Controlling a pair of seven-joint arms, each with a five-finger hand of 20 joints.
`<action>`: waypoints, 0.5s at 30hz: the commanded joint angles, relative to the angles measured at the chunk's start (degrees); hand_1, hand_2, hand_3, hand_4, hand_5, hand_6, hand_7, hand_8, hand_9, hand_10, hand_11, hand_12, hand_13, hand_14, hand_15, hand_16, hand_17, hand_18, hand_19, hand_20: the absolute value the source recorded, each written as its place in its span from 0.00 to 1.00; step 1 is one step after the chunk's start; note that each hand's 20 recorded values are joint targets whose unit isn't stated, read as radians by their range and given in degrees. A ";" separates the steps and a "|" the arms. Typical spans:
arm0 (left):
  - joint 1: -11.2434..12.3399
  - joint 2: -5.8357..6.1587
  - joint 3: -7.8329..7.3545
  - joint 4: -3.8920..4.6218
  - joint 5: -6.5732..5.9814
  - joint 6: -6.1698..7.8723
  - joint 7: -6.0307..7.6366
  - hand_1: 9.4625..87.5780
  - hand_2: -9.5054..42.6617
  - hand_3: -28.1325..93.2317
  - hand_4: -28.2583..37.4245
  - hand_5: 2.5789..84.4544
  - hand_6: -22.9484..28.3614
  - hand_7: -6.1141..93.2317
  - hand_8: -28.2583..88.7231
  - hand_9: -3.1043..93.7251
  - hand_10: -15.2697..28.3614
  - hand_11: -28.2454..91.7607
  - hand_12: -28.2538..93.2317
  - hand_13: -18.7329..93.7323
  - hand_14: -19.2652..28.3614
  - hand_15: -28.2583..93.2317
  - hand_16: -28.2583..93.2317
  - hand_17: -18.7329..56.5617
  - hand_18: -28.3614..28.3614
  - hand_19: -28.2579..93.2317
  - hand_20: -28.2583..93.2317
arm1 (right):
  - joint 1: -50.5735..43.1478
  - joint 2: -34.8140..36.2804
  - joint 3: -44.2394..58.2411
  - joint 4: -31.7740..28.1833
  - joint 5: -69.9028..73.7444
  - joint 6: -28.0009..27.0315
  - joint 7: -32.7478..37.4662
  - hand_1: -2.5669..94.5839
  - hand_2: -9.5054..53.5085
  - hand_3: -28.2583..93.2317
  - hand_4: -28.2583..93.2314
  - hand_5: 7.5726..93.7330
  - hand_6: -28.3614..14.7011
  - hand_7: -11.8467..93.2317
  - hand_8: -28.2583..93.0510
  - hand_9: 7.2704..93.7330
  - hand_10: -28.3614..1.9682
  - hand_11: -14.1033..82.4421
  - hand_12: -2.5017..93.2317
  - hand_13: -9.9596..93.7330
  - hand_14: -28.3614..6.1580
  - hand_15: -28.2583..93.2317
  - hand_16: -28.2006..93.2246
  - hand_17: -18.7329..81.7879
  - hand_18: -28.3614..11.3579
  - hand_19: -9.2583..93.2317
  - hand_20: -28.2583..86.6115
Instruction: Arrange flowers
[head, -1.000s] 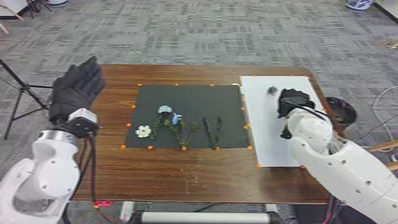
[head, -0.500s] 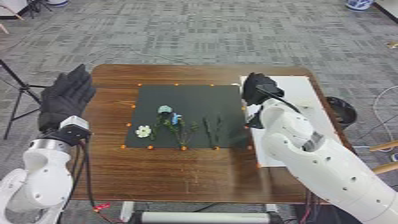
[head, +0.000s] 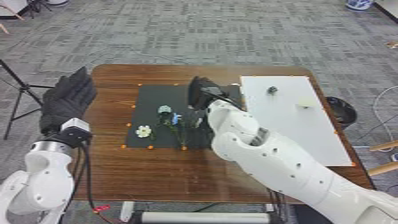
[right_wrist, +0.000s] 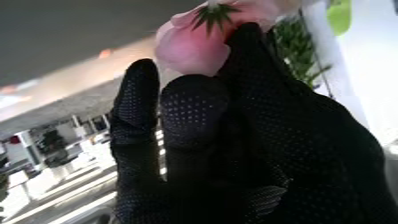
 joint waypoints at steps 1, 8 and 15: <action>0.15 -0.19 0.32 -0.17 -0.40 -0.04 0.08 0.21 0.54 0.82 0.00 0.45 0.60 0.12 0.18 0.29 0.64 0.36 0.28 0.32 0.61 0.33 0.18 0.19 0.64 0.45 0.25 | 0.00 0.01 -1.54 1.65 -4.50 0.95 0.94 0.67 0.00 0.81 0.02 0.76 0.68 0.48 0.32 0.84 0.65 0.35 0.59 0.81 0.68 0.76 0.60 0.52 0.20 0.81 0.57; 0.65 -0.58 0.25 -0.41 -0.77 0.19 0.16 0.21 0.54 0.82 0.00 0.46 0.60 0.12 0.18 0.29 0.64 0.36 0.28 0.32 0.61 0.33 0.18 0.19 0.64 0.45 0.25 | -0.47 -0.88 -2.07 1.73 -4.29 2.11 1.28 0.67 0.00 0.81 0.02 0.75 0.68 0.48 0.32 0.84 0.65 0.36 0.58 0.81 0.67 0.76 0.60 0.53 0.20 0.81 0.57; 0.30 -0.73 1.06 -0.36 -0.96 0.51 0.15 0.21 0.54 0.82 0.00 0.46 0.60 0.12 0.18 0.29 0.64 0.36 0.28 0.32 0.61 0.33 0.18 0.19 0.64 0.45 0.25 | -0.82 -2.62 -2.60 2.89 -3.08 1.98 2.51 0.67 0.00 0.81 0.02 0.75 0.68 0.49 0.32 0.84 0.65 0.36 0.58 0.81 0.66 0.77 0.59 0.53 0.20 0.81 0.57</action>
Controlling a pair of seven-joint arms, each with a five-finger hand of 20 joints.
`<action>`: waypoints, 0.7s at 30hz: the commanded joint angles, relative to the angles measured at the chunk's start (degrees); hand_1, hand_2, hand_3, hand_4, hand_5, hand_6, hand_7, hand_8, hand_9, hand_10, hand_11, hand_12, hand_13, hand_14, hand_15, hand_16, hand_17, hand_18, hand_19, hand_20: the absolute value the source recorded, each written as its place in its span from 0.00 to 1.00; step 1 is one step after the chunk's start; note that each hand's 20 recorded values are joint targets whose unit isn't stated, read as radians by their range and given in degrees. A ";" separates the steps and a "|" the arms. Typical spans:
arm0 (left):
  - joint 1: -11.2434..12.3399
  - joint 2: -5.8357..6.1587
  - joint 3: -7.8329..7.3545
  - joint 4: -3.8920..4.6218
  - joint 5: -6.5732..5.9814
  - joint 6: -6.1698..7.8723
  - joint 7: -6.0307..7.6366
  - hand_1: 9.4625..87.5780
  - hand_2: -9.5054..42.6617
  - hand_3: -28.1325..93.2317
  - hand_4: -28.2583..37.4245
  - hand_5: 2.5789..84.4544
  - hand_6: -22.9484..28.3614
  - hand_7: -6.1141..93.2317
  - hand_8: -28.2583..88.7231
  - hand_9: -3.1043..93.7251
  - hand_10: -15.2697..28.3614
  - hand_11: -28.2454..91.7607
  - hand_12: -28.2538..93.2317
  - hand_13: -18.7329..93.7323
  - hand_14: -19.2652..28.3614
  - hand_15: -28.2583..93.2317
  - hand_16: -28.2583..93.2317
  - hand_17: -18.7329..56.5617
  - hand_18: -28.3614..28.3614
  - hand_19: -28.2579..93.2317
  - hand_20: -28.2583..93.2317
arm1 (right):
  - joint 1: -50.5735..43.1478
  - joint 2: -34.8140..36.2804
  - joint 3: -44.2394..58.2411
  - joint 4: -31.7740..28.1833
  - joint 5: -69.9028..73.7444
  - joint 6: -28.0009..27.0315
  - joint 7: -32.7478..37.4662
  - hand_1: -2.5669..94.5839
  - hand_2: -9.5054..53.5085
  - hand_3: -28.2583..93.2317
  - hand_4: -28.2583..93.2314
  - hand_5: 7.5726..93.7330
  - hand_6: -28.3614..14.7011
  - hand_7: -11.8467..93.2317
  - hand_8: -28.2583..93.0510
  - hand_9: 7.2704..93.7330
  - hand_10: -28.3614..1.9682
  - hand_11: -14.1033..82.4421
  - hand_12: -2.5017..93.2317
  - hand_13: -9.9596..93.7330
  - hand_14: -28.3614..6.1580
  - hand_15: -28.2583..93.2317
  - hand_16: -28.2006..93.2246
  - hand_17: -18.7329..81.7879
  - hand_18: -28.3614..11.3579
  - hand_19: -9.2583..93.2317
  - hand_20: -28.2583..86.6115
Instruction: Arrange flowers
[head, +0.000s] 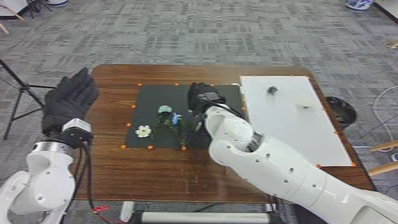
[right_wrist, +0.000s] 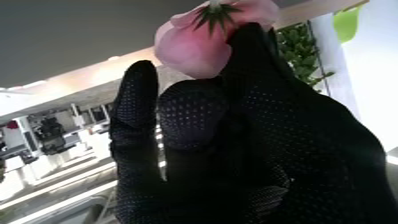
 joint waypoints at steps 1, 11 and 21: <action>0.43 -0.69 0.76 -0.34 -0.52 0.62 0.21 0.21 0.54 0.82 0.00 0.45 0.60 0.12 0.18 0.29 0.64 0.36 0.28 0.32 0.61 0.33 0.18 0.19 0.64 0.45 0.25 | -0.44 -2.21 -0.48 1.42 1.91 0.56 1.51 0.67 0.00 0.81 0.02 0.75 0.68 0.49 0.32 0.84 0.65 0.36 0.58 0.81 0.66 0.77 0.59 0.53 0.20 0.81 0.57; 0.45 -1.04 0.95 -0.32 -0.99 1.13 0.49 0.21 0.54 0.82 0.00 0.46 0.60 0.12 0.18 0.30 0.64 0.37 0.28 0.32 0.61 0.34 0.18 0.19 0.64 0.45 0.25 | -0.47 -2.32 -1.26 2.55 2.75 0.85 2.15 0.66 0.00 0.81 0.03 0.74 0.66 0.47 0.29 0.83 0.65 0.34 0.55 0.80 0.65 0.77 0.59 0.52 0.20 0.81 0.57; 0.98 -1.10 0.95 -0.63 -2.18 2.07 1.53 0.21 0.54 0.82 0.00 0.44 0.60 0.12 0.18 0.29 0.64 0.37 0.28 0.32 0.62 0.34 0.18 0.18 0.66 0.46 0.25 | -0.27 -2.06 -1.17 1.81 2.93 1.54 1.58 0.62 0.00 0.81 0.03 0.69 0.61 0.37 0.24 0.81 0.61 0.27 0.47 0.78 0.63 0.77 0.58 0.51 0.20 0.80 0.56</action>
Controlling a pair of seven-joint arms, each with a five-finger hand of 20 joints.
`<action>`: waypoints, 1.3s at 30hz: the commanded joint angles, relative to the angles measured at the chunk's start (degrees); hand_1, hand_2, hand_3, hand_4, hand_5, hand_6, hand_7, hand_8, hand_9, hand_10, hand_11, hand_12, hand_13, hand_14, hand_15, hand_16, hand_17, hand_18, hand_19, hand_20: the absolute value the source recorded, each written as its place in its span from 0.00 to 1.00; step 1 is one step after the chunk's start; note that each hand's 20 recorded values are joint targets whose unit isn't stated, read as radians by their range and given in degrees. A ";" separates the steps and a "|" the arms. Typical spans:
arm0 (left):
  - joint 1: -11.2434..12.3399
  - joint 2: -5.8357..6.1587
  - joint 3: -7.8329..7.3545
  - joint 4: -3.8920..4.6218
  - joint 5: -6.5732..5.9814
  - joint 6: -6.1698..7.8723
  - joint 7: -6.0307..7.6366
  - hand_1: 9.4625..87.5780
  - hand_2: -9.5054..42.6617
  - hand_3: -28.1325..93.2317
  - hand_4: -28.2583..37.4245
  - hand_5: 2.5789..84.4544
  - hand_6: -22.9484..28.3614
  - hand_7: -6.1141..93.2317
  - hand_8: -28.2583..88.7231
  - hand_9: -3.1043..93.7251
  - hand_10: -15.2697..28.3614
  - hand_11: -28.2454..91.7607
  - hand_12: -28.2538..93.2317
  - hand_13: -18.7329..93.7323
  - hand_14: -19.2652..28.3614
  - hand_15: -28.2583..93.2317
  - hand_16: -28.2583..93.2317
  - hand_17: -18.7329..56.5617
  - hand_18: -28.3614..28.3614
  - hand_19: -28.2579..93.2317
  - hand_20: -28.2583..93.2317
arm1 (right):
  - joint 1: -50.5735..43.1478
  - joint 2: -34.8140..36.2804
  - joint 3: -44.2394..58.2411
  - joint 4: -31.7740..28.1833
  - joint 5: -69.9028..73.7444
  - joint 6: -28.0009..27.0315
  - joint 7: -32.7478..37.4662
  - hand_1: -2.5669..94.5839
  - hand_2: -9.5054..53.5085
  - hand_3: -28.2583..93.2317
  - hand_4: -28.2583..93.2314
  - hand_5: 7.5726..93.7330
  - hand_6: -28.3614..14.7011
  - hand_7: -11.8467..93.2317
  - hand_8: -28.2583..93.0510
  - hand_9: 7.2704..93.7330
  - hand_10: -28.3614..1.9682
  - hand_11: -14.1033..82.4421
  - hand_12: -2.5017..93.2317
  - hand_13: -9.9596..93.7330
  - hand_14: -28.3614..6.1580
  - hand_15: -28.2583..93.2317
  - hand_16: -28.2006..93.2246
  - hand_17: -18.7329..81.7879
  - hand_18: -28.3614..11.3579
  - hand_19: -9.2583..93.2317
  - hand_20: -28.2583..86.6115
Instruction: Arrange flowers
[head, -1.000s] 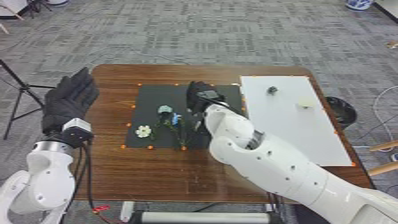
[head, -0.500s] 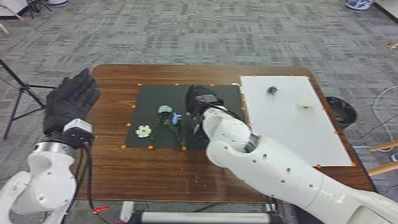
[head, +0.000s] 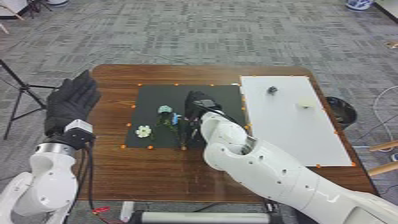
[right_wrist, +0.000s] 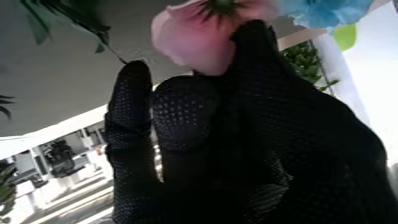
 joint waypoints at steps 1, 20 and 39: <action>1.14 -0.45 0.08 -0.70 -1.30 1.24 1.35 0.21 0.54 0.82 0.00 0.44 0.60 0.12 0.18 0.29 0.64 0.37 0.28 0.32 0.63 0.34 0.18 0.18 0.66 0.47 0.25 | 0.49 -0.04 0.04 -0.39 -0.20 1.38 -0.20 0.62 0.00 0.81 0.03 0.69 0.61 0.36 0.24 0.80 0.61 0.27 0.47 0.78 0.64 0.76 0.58 0.50 0.20 0.80 0.56; 1.24 -0.69 -0.58 -0.23 -1.77 0.33 1.19 0.20 0.54 0.83 0.00 0.44 0.61 0.13 0.18 0.30 0.64 0.36 0.28 0.33 0.64 0.34 0.19 0.17 0.68 0.48 0.25 | -0.58 2.34 2.64 -4.90 -1.72 3.94 -1.15 0.53 0.00 0.87 0.03 0.63 0.59 0.30 0.14 0.68 0.47 0.38 0.26 0.76 0.62 0.77 0.57 0.49 0.19 0.81 0.55; 3.22 -0.81 -2.95 -1.32 -1.75 0.88 3.01 0.20 0.54 0.82 0.00 0.45 0.60 0.13 0.18 0.30 0.64 0.36 0.29 0.33 0.64 0.34 0.19 0.17 0.69 0.48 0.25 | -3.47 26.02 23.98 -10.27 4.11 -7.24 -1.36 0.49 0.00 0.87 0.04 0.53 0.54 0.24 0.16 0.51 0.44 0.27 0.20 0.69 0.52 0.79 0.51 0.45 0.18 0.79 0.54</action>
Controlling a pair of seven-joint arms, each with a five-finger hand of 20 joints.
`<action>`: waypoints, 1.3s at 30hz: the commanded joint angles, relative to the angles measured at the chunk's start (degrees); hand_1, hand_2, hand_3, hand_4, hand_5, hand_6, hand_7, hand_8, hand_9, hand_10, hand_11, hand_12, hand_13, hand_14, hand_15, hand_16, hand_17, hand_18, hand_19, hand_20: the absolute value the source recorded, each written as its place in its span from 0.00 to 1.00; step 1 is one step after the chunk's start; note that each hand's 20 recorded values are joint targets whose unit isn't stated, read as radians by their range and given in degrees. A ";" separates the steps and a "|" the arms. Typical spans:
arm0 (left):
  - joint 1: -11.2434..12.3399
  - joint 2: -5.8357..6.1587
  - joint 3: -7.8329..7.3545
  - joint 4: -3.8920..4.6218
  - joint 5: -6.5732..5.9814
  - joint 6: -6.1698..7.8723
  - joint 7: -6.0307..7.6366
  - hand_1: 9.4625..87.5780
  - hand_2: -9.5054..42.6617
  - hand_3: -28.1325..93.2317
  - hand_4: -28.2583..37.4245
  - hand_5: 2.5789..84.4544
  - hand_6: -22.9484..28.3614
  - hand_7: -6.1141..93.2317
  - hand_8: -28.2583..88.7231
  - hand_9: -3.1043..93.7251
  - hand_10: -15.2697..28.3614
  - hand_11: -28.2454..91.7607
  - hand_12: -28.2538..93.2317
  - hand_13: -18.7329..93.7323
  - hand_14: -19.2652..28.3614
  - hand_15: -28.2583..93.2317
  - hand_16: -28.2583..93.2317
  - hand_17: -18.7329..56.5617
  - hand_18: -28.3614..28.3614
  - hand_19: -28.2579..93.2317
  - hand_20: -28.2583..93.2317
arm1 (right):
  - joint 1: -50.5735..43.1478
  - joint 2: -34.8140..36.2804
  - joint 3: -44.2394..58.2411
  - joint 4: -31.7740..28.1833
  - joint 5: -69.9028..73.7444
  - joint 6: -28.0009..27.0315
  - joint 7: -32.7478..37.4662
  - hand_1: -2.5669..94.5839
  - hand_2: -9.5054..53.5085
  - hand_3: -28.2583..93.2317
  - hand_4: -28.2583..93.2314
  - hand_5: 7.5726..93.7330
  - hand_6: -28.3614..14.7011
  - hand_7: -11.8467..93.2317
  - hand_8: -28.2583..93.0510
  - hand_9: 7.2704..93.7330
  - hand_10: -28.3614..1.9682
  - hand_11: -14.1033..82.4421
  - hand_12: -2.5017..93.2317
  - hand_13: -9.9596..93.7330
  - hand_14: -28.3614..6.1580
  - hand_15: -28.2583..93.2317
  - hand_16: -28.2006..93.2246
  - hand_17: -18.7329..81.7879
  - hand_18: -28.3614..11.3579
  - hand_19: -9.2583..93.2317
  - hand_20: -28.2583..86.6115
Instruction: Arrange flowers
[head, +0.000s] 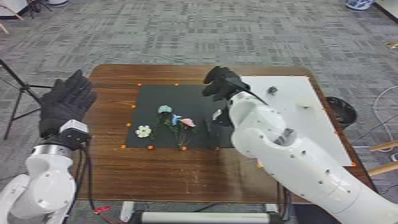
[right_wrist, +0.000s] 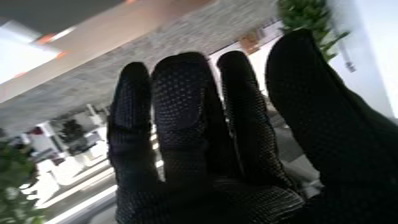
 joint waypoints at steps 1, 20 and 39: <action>2.05 -0.09 -1.57 -0.79 -0.31 0.30 1.63 0.20 0.54 0.82 0.00 0.45 0.60 0.13 0.18 0.30 0.64 0.36 0.29 0.33 0.64 0.34 0.19 0.17 0.69 0.48 0.25 | 1.84 17.69 9.00 3.45 3.82 -4.28 0.52 0.49 0.00 0.87 0.04 0.52 0.54 0.24 0.16 0.50 0.44 0.26 0.20 0.68 0.52 0.80 0.51 0.45 0.18 0.79 0.54; 1.59 0.27 -0.49 -1.54 0.84 1.07 0.35 0.20 0.56 0.82 0.00 0.45 0.60 0.13 0.18 0.30 0.64 0.37 0.28 0.33 0.62 0.34 0.19 0.18 0.67 0.47 0.25 | 1.93 24.98 11.29 9.94 4.53 -25.30 -1.48 0.47 0.00 0.83 0.00 0.40 0.53 0.19 0.17 0.37 0.47 0.20 0.16 0.64 0.48 0.81 0.47 0.43 0.18 0.77 0.55; -1.93 0.75 3.23 -0.29 1.20 0.14 -0.42 0.20 0.55 0.82 0.00 0.45 0.60 0.12 0.18 0.29 0.63 0.36 0.28 0.30 0.57 0.31 0.18 0.19 0.63 0.45 0.25 | -6.26 25.24 5.86 11.36 -5.49 -13.03 -4.20 0.54 0.00 0.85 0.00 0.49 0.59 0.25 0.14 0.48 0.54 0.26 0.17 0.69 0.58 0.82 0.50 0.46 0.20 0.79 0.58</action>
